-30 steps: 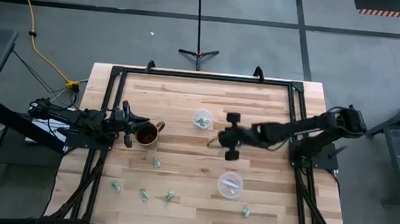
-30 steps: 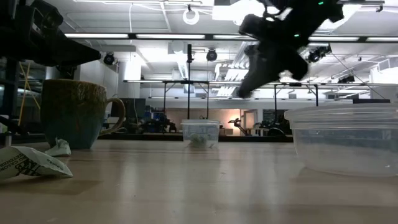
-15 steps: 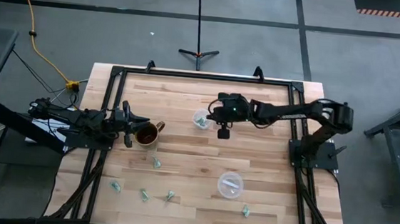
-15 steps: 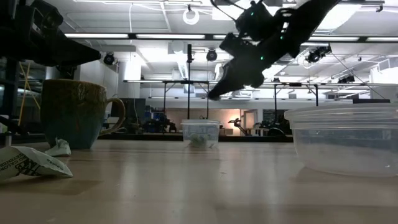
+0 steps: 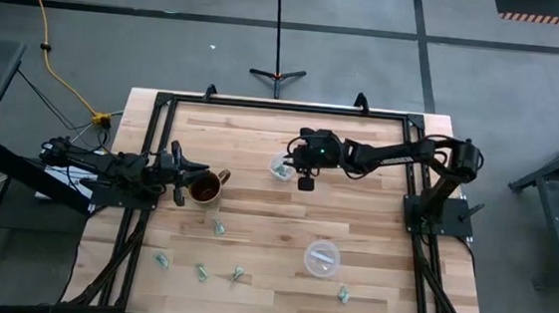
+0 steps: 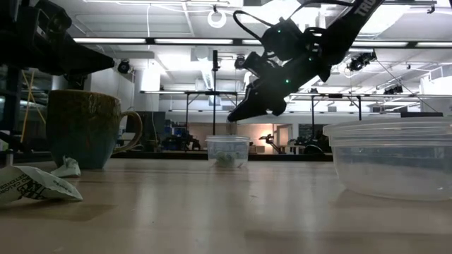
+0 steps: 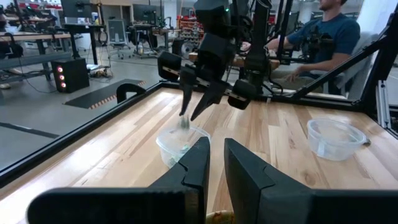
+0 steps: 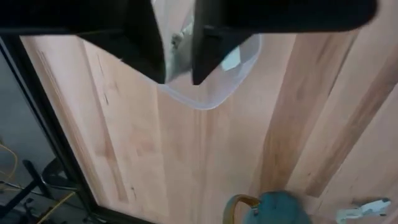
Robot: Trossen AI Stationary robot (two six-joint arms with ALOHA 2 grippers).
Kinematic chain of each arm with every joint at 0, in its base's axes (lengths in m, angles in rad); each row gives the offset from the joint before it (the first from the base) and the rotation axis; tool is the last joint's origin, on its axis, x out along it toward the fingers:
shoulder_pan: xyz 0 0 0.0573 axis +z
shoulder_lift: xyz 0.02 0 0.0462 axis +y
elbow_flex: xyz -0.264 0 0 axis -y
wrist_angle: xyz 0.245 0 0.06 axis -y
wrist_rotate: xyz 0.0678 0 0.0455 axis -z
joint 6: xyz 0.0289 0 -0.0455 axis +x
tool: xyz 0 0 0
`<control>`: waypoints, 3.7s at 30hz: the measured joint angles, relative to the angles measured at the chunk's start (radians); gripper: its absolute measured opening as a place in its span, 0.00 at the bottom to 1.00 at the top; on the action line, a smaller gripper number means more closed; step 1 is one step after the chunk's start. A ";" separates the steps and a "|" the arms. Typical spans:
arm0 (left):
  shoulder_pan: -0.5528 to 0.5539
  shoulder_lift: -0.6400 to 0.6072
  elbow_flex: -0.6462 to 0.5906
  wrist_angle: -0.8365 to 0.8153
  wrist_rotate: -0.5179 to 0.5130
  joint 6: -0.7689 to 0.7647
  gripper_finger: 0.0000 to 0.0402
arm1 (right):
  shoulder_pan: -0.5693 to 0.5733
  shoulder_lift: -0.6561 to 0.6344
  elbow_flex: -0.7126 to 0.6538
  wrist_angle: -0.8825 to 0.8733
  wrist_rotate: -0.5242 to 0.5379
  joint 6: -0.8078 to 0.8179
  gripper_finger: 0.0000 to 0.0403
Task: Pick and place Stevia / Truvia into bins
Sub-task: Put the stevia packet into the top transparent container, then put the stevia packet into the bottom transparent container
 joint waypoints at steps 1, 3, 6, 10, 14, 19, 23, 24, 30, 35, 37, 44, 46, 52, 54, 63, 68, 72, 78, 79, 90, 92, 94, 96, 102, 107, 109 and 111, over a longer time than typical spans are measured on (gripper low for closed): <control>0.000 0.000 0.000 0.000 0.000 0.000 0.21 | 0.000 0.000 0.000 0.001 0.001 0.000 0.23; 0.000 0.000 0.000 0.000 0.000 0.000 0.21 | 0.000 0.000 0.000 0.006 0.001 0.000 0.31; 0.000 0.000 0.000 0.000 0.000 0.000 0.21 | 0.003 -0.011 0.000 0.013 0.003 0.022 0.42; 0.000 0.000 0.000 0.000 0.000 0.000 0.21 | 0.042 -0.112 -0.001 0.011 -0.029 0.155 0.52; 0.000 0.000 0.000 0.000 0.000 0.000 0.21 | 0.171 -0.283 0.001 -0.050 -0.081 0.173 0.55; 0.000 0.000 0.000 0.000 0.000 0.000 0.21 | 0.386 -0.436 0.001 -0.223 0.160 0.159 0.53; 0.000 0.000 0.000 0.000 0.000 0.000 0.21 | 0.538 -0.443 0.001 -0.327 0.376 0.265 0.50; 0.000 0.000 0.000 0.000 0.000 0.000 0.21 | 0.574 -0.438 0.000 -0.362 0.410 0.302 0.49; 0.000 0.000 0.000 0.000 0.000 0.000 0.21 | 0.782 -0.438 0.000 -0.501 0.513 0.612 0.46; 0.000 0.000 0.000 0.000 0.000 0.000 0.21 | 0.963 -0.439 0.000 -0.564 0.519 0.870 0.43; 0.000 0.000 0.000 0.000 0.000 0.000 0.21 | 1.030 -0.432 0.000 -0.574 0.517 0.956 0.42; 0.000 0.000 0.000 0.000 0.000 0.000 0.21 | 1.181 -0.290 0.000 -0.579 0.427 1.104 0.39; 0.000 0.000 0.000 0.000 0.000 0.000 0.21 | 1.195 -0.233 0.000 -0.587 0.427 1.142 0.40; 0.000 0.000 0.000 0.000 0.000 0.000 0.21 | 1.192 -0.111 0.000 -0.598 0.406 1.214 0.51; 0.000 0.000 0.000 0.000 0.000 0.000 0.21 | 1.192 -0.082 0.000 -0.600 0.396 1.215 0.56; 0.000 0.000 0.000 0.000 0.000 0.000 0.21 | 1.192 -0.003 0.000 -0.622 0.385 1.211 0.64; 0.000 0.000 0.000 0.000 0.000 -0.003 0.21 | 1.192 0.014 0.001 -0.626 0.376 1.208 0.63; 0.000 0.000 0.000 0.000 0.000 -0.002 0.21 | 1.192 0.015 0.001 -0.628 0.374 1.207 0.55; 0.000 0.000 0.000 0.000 0.000 0.000 0.21 | 1.192 0.016 0.001 -0.622 0.339 1.208 0.32; 0.000 0.000 0.000 0.000 0.000 0.000 0.21 | 1.192 0.016 0.001 -0.619 0.339 1.208 0.29; 0.000 0.000 0.000 0.000 -0.001 0.000 0.21 | 1.174 -0.010 0.000 -0.386 0.366 1.006 0.05; 0.000 0.000 0.000 0.000 -0.001 0.000 0.21 | 1.167 -0.035 0.000 -0.364 0.420 0.939 0.05; 0.000 0.000 0.000 0.000 -0.001 0.000 0.21 | 1.161 -0.065 0.000 -0.359 0.475 0.851 0.02; 0.000 0.000 0.000 0.000 -0.001 0.000 0.21 | 1.152 -0.094 0.000 -0.354 0.556 0.777 0.02; 0.000 0.000 0.000 0.000 -0.001 0.000 0.21 | 1.066 -0.140 0.000 -0.454 0.662 0.766 0.03; 0.000 0.000 0.000 0.000 -0.001 0.000 0.21 | 0.955 -0.140 0.000 -0.532 0.488 0.844 0.04; 0.000 0.000 0.000 0.000 0.000 0.000 0.21 | 0.924 -0.142 0.000 -0.548 0.441 0.857 0.09; 0.000 0.000 0.000 0.000 -0.001 0.000 0.21 | 0.907 -0.143 0.000 -0.559 0.419 0.860 0.16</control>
